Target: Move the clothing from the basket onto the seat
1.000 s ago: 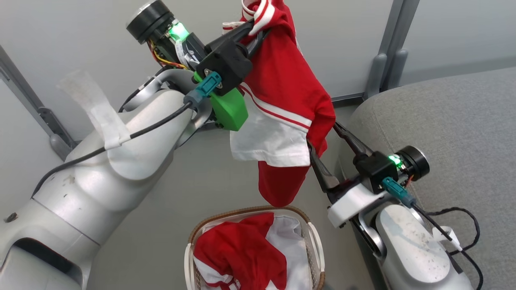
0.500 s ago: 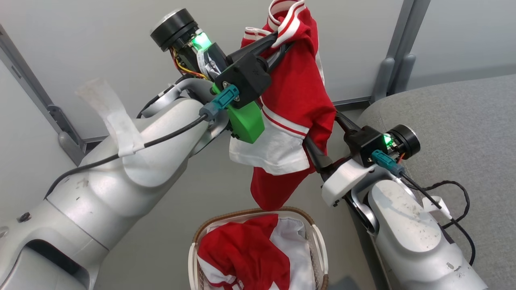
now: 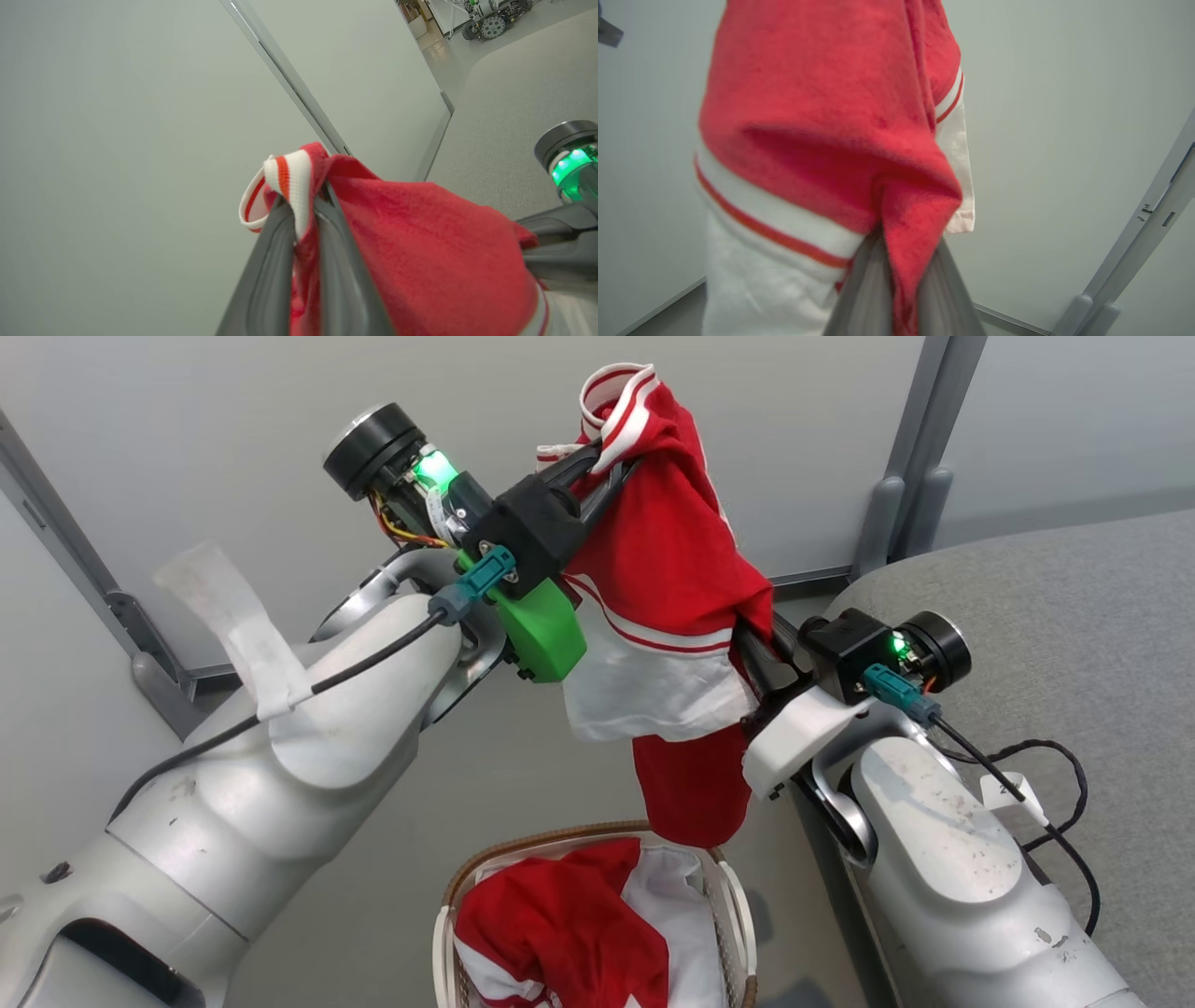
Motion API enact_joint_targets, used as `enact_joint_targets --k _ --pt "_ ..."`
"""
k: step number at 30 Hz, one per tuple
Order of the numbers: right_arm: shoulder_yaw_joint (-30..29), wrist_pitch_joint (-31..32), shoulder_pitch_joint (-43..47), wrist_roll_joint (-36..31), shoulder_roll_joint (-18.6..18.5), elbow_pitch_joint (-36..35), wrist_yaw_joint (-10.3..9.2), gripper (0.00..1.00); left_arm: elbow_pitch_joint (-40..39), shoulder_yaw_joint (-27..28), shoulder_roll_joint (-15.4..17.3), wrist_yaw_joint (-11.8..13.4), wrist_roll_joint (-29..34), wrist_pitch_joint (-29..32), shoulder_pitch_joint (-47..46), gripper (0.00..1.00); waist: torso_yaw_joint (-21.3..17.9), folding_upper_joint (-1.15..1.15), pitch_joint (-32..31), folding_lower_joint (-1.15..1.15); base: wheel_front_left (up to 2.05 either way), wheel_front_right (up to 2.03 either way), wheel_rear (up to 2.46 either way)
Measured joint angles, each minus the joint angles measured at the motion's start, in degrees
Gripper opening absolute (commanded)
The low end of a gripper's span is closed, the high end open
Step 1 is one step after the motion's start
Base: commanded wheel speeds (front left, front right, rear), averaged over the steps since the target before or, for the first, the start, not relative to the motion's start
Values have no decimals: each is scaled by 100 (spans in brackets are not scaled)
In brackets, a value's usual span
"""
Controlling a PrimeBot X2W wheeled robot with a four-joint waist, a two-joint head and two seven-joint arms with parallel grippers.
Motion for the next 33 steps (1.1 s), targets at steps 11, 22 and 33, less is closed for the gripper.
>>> enact_joint_targets --k 11,22,33 --pt "-375 0 23 -200 0 -194 0 0 -130 745 -8 387 -525 -34 1172 100 -92 0 -40 0 0 0 0" --pt "-675 0 240 -356 -1 -358 0 0 -275 1833 -237 430 -645 -35 3049 100 -234 0 -53 0 0 0 0" --pt "-878 0 400 -470 0 -376 0 0 -154 2525 -644 133 -330 -35 3976 100 -252 0 14 0 0 0 0"
